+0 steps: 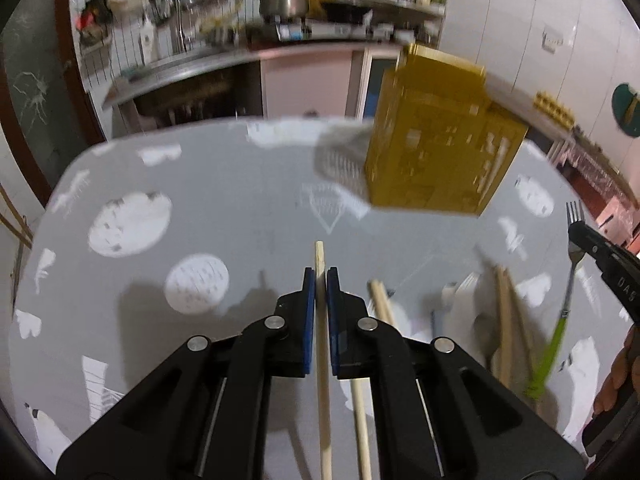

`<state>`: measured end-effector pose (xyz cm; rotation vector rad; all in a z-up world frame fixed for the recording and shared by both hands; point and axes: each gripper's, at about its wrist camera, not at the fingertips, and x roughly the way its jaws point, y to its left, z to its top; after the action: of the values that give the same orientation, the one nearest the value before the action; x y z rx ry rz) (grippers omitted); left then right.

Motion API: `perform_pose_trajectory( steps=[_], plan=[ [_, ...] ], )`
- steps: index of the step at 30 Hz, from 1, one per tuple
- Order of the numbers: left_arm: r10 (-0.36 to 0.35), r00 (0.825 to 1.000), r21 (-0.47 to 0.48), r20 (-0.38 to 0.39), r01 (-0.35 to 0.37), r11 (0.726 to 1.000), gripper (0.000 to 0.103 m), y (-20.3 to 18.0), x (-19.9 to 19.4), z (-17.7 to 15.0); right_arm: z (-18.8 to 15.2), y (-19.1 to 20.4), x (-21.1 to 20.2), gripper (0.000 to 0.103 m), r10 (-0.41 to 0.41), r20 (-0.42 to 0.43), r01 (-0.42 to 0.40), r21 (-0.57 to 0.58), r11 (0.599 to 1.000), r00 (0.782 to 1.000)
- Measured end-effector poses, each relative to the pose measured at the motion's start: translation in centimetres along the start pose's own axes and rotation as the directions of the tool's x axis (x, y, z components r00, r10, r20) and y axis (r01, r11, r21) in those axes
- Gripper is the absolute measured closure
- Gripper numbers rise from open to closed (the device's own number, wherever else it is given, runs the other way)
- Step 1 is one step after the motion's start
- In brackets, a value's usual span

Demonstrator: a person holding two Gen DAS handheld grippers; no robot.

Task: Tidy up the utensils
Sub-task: 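Carry the left tool's chopstick into the yellow holder and open while the right tool does likewise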

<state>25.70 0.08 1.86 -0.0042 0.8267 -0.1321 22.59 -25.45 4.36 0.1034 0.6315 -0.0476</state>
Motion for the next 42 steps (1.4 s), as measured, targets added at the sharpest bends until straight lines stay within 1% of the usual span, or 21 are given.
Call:
perform_pose_trajectory(
  steps=[2, 5, 9, 13, 18, 24, 27, 30, 33, 38, 39, 41, 42],
  plan=[
    [-0.011, 0.999, -0.006, 0.049, 0.011, 1.0, 0.098, 0.0, -1.5, 0.4, 0.1, -0.1, -0.6, 0.099, 0.013, 0.019, -0.013, 0.0, 1.0, 1.0],
    [-0.018, 0.995, -0.018, 0.095, 0.02, 1.0, 0.098, 0.2, -3.0, 0.8, 0.2, -0.3, -1.0, 0.099, 0.027, 0.027, -0.027, 0.006, 1.0, 0.999],
    [-0.022, 0.989, -0.021, 0.148, 0.025, 0.999, 0.098, 0.2, -4.7, 0.9, 0.3, -0.6, -2.0, 0.099, 0.034, 0.065, -0.035, 0.017, 0.999, 0.997],
    [-0.008, 0.975, 0.0, 0.224, 0.009, 1.0, 0.098, -0.3, -6.5, 1.0, 0.7, -0.4, -3.4, 0.1, 0.016, 0.134, -0.016, -0.001, 1.0, 0.991],
    [-0.033, 0.955, -0.002, 0.294, 0.035, 0.999, 0.098, -0.4, -7.7, 1.2, 1.3, -0.3, -4.8, 0.1, -0.003, 0.212, 0.006, -0.014, 1.0, 0.977],
    [-0.064, 0.928, -0.019, 0.366, 0.076, 0.997, 0.099, -0.1, -8.3, 2.5, 2.3, -0.4, -5.7, 0.1, -0.021, 0.27, 0.029, -0.028, 0.999, 0.963],
    [-0.069, 0.921, -0.022, 0.384, 0.084, 0.996, 0.099, -0.1, -8.2, 3.2, 3.1, -0.5, -5.8, 0.1, -0.026, 0.278, 0.036, -0.033, 0.999, 0.96],
    [-0.075, 0.912, -0.008, 0.403, 0.086, 0.996, 0.099, -0.5, -8.2, 4.5, 4.5, -0.7, -6.1, 0.1, -0.035, 0.298, 0.05, -0.043, 0.998, 0.954],
    [-0.087, 0.897, 0.007, 0.434, 0.093, 0.996, 0.099, -1.1, -8.5, 6.4, 6.1, -0.8, -6.6, 0.1, -0.044, 0.323, 0.063, -0.05, 0.997, 0.945],
    [-0.107, 0.878, 0.022, 0.467, 0.109, 0.994, 0.099, -1.8, -9.3, 9.4, 9.2, -0.7, -7.3, 0.1, -0.049, 0.359, 0.077, -0.064, 0.995, 0.932],
    [-0.11, 0.872, 0.026, 0.477, 0.111, 0.993, 0.099, -1.9, -9.7, 10.2, 10.1, -0.6, -7.5, 0.1, -0.05, 0.371, 0.081, -0.067, 0.994, 0.927],
    [-0.122, 0.853, 0.037, 0.507, 0.121, 0.992, 0.099, -2.5, -10.8, 12.0, 11.6, -0.3, -7.9, 0.1, -0.05, 0.389, 0.086, -0.075, 0.994, 0.92],
    [-0.133, 0.839, 0.045, 0.528, 0.129, 0.991, 0.099, -2.8, -11.5, 13.1, 12.6, -0.1, -8.0, 0.1, -0.05, 0.399, 0.089, -0.08, 0.993, 0.916]
  ],
)
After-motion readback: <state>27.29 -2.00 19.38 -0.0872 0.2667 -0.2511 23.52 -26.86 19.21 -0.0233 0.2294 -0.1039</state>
